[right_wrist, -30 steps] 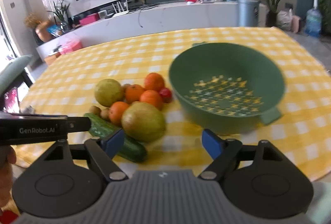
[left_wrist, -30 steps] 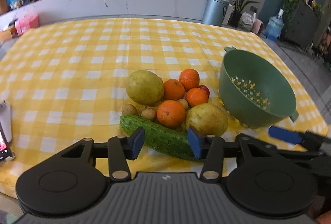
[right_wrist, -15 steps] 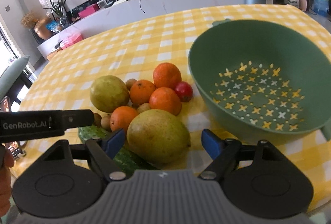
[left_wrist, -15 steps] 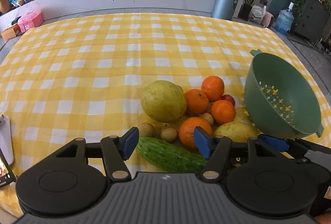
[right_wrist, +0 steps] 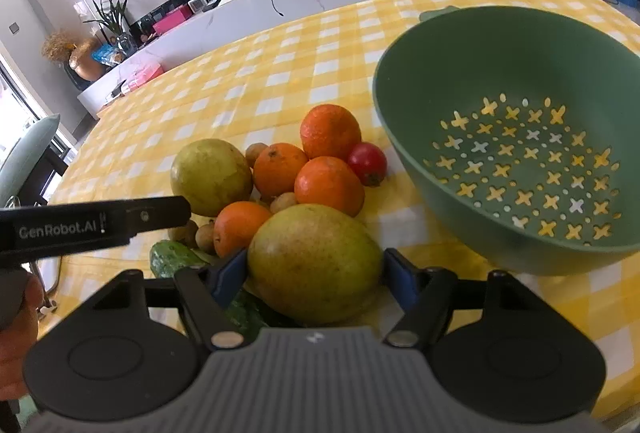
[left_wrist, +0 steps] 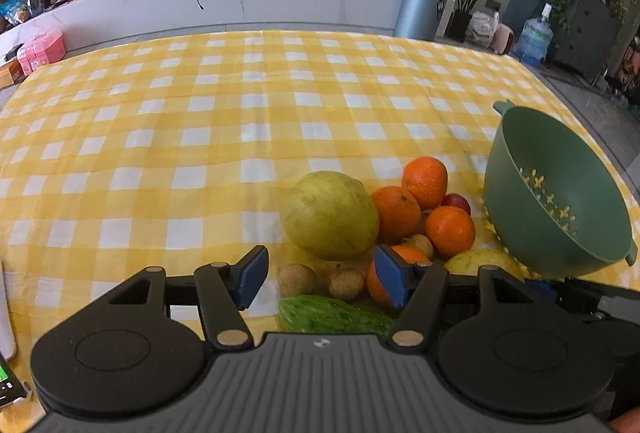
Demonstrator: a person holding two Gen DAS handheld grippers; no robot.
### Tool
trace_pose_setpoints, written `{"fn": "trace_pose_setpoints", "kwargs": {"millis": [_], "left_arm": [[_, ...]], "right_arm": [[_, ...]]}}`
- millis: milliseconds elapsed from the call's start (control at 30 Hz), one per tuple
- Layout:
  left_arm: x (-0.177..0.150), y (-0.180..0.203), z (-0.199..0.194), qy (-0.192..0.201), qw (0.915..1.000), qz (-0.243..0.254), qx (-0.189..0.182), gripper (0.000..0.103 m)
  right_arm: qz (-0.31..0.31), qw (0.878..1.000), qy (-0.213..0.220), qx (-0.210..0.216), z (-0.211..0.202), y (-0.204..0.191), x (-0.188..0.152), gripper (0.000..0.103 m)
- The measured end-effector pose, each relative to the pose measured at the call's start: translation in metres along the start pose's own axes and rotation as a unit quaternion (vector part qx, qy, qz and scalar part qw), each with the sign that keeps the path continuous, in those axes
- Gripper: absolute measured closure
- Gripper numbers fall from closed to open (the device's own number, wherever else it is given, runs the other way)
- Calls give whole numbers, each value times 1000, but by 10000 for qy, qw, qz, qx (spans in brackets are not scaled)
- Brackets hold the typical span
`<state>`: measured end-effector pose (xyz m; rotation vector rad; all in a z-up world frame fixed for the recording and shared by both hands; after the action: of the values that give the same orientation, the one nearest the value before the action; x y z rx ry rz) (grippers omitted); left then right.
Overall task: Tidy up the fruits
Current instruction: 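Grasp a pear with the left tool while the right tool grasps another pear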
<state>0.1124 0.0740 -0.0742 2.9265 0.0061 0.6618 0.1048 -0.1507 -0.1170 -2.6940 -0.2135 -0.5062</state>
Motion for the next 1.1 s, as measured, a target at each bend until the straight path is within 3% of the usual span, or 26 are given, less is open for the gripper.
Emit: {"fn": "trace_pose_setpoints", "kwargs": {"millis": [67, 133, 433, 600, 800, 1100], "left_arm": [[1, -3, 1, 63, 9999, -76, -73, 31], [3, -6, 4, 138, 9997, -169, -110, 24], [13, -8, 26, 254, 9980, -468, -332, 20], [20, -10, 36, 306, 9952, -732, -568, 20], [19, -11, 41, 341, 9948, -744, -601, 27], [16, -12, 41, 416, 9935, -860, -621, 28]], "right_arm": [[19, 10000, 42, 13, 0, 1, -2, 33], [48, 9999, 119, -42, -2, 3, -4, 33], [359, 9987, 355, 83, -3, 17, -4, 33], [316, 9987, 389, 76, -3, 17, -5, 33], [329, 9986, 403, 107, -3, 18, -7, 33], [202, 9990, 384, 63, -1, 14, -7, 33]]}}
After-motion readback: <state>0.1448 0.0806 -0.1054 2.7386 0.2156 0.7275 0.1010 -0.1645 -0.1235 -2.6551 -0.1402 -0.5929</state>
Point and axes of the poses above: each gripper's, at about its wrist camera, not at the fingertips, and z roughly the way its jaws point, y to its right, x to its top, the point moved 3 cm from there along z, roughly the way its jaws point, and after that the axes turned 13 degrees about -y, right-handed, at the moved point
